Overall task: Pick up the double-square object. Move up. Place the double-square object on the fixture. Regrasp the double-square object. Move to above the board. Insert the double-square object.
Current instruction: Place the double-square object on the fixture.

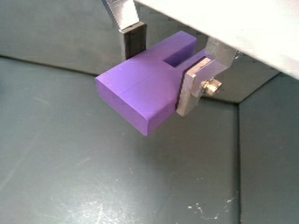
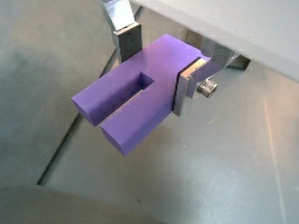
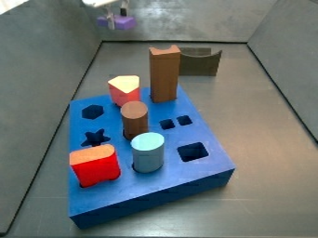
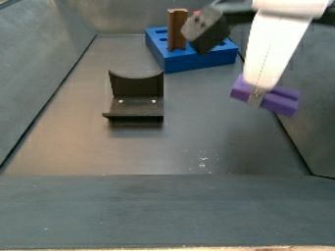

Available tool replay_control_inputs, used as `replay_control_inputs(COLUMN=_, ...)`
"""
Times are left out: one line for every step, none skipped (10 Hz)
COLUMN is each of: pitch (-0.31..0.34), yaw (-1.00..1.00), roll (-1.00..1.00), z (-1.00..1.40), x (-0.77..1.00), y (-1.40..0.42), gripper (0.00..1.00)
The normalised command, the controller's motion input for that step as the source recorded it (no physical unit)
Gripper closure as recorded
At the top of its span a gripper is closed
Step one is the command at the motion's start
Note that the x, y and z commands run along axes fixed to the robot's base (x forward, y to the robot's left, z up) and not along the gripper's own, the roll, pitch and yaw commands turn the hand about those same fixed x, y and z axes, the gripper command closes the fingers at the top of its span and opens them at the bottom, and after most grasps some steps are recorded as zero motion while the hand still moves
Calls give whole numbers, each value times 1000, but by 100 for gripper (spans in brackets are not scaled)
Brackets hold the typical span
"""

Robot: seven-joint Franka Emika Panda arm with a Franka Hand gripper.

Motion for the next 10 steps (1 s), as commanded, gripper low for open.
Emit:
replay_control_inputs(pitch=42, yaw=-17, roll=52, z=1000, x=-38, y=15, gripper=100)
replay_control_inputs(pitch=50, yaw=-19, roll=66, z=1000, x=-44, y=22, gripper=100)
replay_control_inputs(pitch=58, yaw=-13, roll=71, z=908, x=-42, y=21, gripper=100)
replay_control_inputs(pitch=65, yaw=0, roll=73, z=734, x=-31, y=17, gripper=100)
replay_control_inputs(pitch=73, yaw=6, roll=74, z=602, x=-22, y=15, gripper=100)
replay_control_inputs(pitch=82, yaw=9, roll=73, z=513, x=-18, y=12, gripper=100)
replay_control_inputs(pitch=93, yaw=14, roll=76, z=333, x=-10, y=13, gripper=100)
replay_control_inputs(pitch=100, yaw=19, roll=75, z=200, x=-4, y=15, gripper=100)
replay_control_inputs(pitch=-91, yaw=-1000, roll=23, z=-390, x=1000, y=-514, gripper=100)
replay_control_inputs(pitch=-91, yaw=-1000, roll=23, z=-398, x=1000, y=-512, gripper=100)
